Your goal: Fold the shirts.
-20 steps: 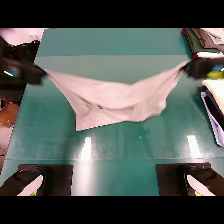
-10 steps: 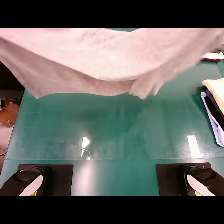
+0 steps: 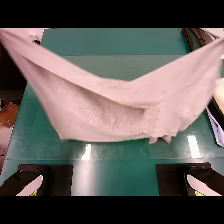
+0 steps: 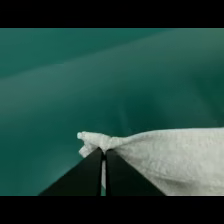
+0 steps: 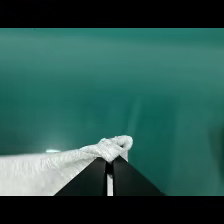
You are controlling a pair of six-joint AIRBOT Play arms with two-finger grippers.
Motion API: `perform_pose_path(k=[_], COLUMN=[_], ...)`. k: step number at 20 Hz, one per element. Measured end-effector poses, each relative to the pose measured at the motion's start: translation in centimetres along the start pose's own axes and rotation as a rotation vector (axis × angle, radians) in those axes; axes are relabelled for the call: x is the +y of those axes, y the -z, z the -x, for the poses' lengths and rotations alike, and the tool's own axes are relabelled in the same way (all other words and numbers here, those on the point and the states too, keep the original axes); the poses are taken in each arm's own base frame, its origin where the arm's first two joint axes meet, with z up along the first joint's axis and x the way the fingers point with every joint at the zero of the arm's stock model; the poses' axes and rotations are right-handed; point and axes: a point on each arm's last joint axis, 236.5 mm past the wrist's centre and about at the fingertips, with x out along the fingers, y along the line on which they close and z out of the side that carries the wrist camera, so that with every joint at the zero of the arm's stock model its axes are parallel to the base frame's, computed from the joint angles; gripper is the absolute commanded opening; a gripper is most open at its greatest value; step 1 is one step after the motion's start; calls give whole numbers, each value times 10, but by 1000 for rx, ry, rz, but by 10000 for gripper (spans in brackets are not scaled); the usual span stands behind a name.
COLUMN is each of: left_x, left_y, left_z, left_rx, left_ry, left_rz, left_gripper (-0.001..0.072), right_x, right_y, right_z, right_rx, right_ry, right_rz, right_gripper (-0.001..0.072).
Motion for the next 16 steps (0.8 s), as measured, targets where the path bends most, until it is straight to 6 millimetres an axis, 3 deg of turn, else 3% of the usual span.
perform_pose_path(k=[3, 5, 8, 9, 10, 11, 12, 14, 15, 16], left_x=[10, 16, 20, 21, 22, 24, 25, 32, 38, 44], left_y=[61, 90, 124, 133, 140, 145, 146, 147, 144, 144], left_z=[-98, -153, -218, -233, -247, -255, -260, -266, -265, -262], left_rx=[231, 315, 388, 403, 413, 421, 415, 421, 419, 430], left_ry=[19, 26, 32, 31, 28, 24, 18, -6, -28, -48], left_rz=[38, 61, 116, 135, 148, 157, 166, 156, 140, 126], left_gripper=[24, 25, 26, 153, 391, 471, 471, 470, 402, 258], right_x=[-16, -28, -48, -55, -62, -66, -69, -73, -75, -77], right_y=[39, 56, 70, 73, 75, 73, 71, 63, 57, 53], right_z=[-86, -138, -205, -224, -239, -249, -258, -267, -268, -266], right_rx=[270, 364, 416, 417, 418, 402, 386, 351, 328, 317], right_ry=[26, 4, -30, -42, -50, -66, -86, -127, -148, -172], right_rz=[-7, -42, -131, -164, -196, -223, -250, -302, -326, -342], right_gripper=[14, 15, 16, 21, 92, 277, 389, 389, 387, 387])
